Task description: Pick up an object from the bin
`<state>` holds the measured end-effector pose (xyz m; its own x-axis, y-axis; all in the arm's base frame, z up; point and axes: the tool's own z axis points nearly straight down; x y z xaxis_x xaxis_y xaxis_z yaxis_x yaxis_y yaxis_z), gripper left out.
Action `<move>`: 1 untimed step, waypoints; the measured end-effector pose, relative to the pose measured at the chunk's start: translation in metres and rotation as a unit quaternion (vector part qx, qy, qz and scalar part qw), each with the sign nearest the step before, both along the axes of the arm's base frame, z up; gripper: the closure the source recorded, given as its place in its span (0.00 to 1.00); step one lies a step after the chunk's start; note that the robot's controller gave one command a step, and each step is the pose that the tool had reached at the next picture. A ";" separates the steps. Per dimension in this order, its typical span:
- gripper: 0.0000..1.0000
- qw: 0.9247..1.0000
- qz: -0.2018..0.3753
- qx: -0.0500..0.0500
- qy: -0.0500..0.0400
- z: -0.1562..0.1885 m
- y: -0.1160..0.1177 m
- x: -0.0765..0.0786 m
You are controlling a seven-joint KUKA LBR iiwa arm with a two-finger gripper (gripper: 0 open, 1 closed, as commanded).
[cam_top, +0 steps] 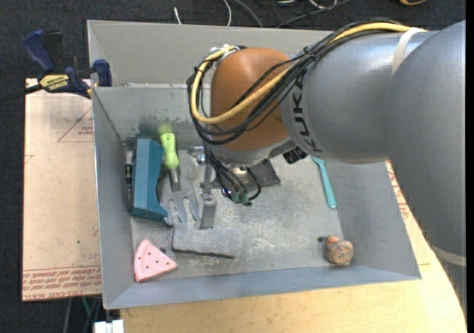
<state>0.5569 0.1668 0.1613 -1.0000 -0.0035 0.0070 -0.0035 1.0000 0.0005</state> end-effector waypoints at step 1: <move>0.00 1.000 -0.002 0.001 -0.004 0.004 -0.001 0.002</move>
Offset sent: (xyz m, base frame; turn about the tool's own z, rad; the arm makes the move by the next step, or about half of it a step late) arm -0.0081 0.0107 -0.0531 -0.5421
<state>0.5588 0.1660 0.1657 -1.0000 -0.0004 -0.0002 -0.0004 1.0000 0.0017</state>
